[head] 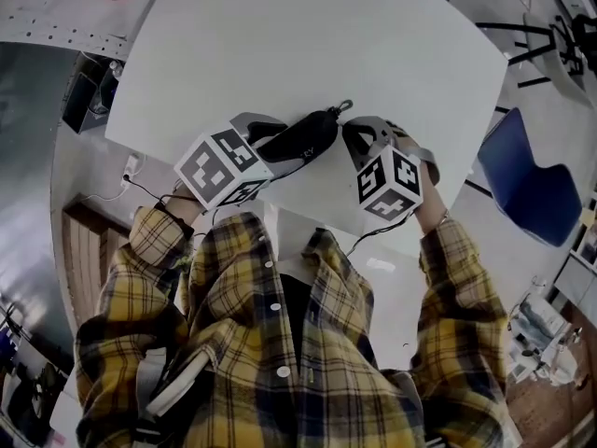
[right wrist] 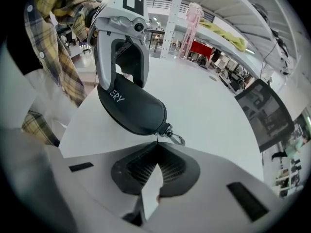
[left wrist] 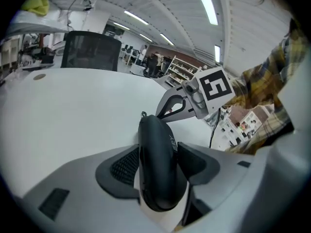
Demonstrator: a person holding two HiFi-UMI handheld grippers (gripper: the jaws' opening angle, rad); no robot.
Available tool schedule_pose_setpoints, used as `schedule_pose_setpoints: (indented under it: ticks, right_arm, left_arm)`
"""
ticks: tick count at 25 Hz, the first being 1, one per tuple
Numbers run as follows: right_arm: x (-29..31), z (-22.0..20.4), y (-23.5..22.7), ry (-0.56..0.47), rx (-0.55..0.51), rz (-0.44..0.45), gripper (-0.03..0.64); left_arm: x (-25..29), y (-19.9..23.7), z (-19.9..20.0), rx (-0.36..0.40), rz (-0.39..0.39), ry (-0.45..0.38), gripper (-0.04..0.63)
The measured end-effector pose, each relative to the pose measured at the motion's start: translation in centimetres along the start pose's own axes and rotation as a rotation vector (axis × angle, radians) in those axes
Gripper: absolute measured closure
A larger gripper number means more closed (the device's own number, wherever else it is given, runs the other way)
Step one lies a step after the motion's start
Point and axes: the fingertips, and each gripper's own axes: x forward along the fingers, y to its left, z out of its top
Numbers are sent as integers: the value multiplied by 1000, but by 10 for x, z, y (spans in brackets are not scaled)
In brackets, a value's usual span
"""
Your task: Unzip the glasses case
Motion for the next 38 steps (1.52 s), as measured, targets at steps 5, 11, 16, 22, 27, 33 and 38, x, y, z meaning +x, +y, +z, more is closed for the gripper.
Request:
schedule_pose_setpoints:
  ticks: [5,11,16,22,27,33,38]
  right_arm:
    - [-22,-28,27,28,191,-1,618]
    - [-48,-40,83,-9,504,43,618]
    - [-51,-20,125,-64,620,78,618]
    - [-38,10,140,-96,638,109,618]
    - [-31,14,142,-97,628,113,618]
    - [-33,11,139,-90,601,108,618]
    - [-33,7,136,-63,517,83,618]
  left_arm:
    - [6,-6,9,99,-10,53,341]
    - [4,-8,23,147,34,64,341]
    - [-23,-7,21,44,155,51,341]
    - [-40,-18,-6,-353,112,-23,341]
    - [-43,4,-10,-197,310,9,511]
    - [-38,8,-22,80,448,107,569]
    - [-38,7,-26,130,440,158,574]
